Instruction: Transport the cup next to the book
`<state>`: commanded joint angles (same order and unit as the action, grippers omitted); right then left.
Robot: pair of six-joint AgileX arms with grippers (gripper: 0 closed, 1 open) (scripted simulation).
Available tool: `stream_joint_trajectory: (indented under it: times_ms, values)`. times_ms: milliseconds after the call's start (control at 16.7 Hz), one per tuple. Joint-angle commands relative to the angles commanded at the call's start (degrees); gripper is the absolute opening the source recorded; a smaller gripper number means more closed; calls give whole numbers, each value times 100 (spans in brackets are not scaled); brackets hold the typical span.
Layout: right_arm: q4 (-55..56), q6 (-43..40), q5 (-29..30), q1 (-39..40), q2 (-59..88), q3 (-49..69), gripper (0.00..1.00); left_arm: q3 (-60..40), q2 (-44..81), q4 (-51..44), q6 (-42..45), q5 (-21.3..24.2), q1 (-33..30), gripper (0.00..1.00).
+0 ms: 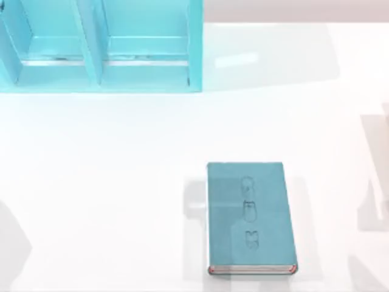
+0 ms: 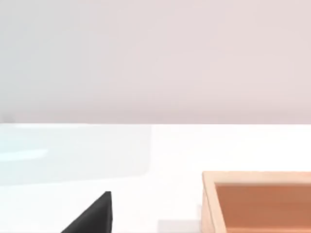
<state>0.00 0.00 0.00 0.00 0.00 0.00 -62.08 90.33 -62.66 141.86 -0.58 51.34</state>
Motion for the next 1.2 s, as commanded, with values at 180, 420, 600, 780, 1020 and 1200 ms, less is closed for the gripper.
stream_joint_trajectory:
  times_ms: [180, 420, 600, 780, 1020, 1200]
  values:
    - [0, 0, 0, 0, 0, 0, 100, -270, 146, -257, -1231, -50, -1040, 0]
    - [0, 0, 0, 0, 0, 0, 100, -674, 405, -668, -3677, -84, -2780, 0]
    - [0, 0, 0, 0, 0, 0, 100, -991, 624, -973, -5967, -61, -4165, 0]
    - [0, 0, 0, 0, 0, 0, 100, -1328, 833, -1225, -8473, 2, -5510, 0]
    - [0, 0, 0, 0, 0, 0, 100, -1785, 1034, -1398, -11860, 111, -7072, 0]
    - [0, 0, 0, 0, 0, 0, 100, -2117, 1132, -1402, -14148, 171, -7985, 0]
